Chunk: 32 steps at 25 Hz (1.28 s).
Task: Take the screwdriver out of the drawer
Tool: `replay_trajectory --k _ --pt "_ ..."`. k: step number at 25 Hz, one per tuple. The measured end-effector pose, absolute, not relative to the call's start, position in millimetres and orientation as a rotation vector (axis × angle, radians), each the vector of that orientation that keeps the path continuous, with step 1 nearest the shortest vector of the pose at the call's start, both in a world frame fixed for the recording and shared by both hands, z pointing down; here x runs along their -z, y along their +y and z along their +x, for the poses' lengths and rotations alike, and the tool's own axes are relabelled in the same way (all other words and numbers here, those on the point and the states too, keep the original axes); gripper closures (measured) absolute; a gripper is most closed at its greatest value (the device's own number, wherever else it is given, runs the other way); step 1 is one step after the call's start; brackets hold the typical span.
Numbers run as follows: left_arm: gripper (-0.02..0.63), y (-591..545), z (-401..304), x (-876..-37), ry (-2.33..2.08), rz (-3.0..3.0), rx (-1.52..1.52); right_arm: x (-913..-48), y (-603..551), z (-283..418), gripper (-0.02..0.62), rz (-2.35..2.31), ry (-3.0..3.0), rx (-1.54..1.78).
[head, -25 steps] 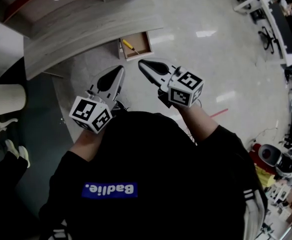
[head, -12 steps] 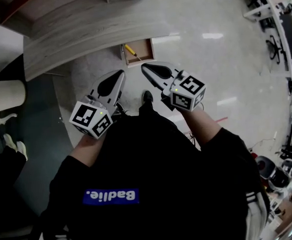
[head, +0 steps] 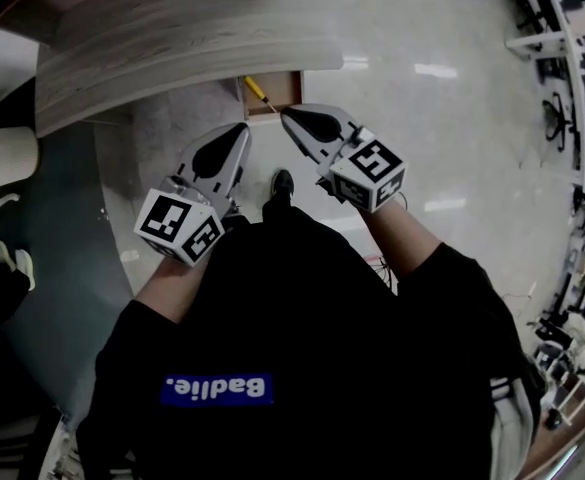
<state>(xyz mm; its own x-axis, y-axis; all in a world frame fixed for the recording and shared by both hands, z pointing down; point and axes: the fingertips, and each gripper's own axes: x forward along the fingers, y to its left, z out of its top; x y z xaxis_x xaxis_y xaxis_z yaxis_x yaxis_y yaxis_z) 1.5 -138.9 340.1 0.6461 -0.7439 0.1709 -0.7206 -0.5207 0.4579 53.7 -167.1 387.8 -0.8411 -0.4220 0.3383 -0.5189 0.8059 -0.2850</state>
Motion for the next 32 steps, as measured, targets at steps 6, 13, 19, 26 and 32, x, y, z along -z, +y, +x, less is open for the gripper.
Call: replay_trajectory --k 6,13,19,26,32 --pt "0.609 -140.9 1.3 -349.1 -1.174 2.337 0.071 -411.0 -173.5 54.3 0.565 0.708 -2.677 -0.497" --pt "0.609 -143.5 -3.2 -356.5 -1.199 2.307 0.077 -437.6 -181.5 52.0 0.563 0.691 -2.618 -0.477" --pt "0.609 -144.0 -13.2 -355.7 -1.207 2.300 0.092 -455.1 -188.2 44.8 0.537 0.710 -2.584 -0.492" --pt "0.609 -144.4 -29.8 -360.8 -1.216 2.275 0.103 -483.1 -198.4 35.1 0.491 0.745 -2.529 -0.529" --pt "0.609 -146.1 -44.8 -366.5 -1.226 2.266 0.095 -521.3 -204.3 28.5 0.464 0.751 -2.458 -0.564"
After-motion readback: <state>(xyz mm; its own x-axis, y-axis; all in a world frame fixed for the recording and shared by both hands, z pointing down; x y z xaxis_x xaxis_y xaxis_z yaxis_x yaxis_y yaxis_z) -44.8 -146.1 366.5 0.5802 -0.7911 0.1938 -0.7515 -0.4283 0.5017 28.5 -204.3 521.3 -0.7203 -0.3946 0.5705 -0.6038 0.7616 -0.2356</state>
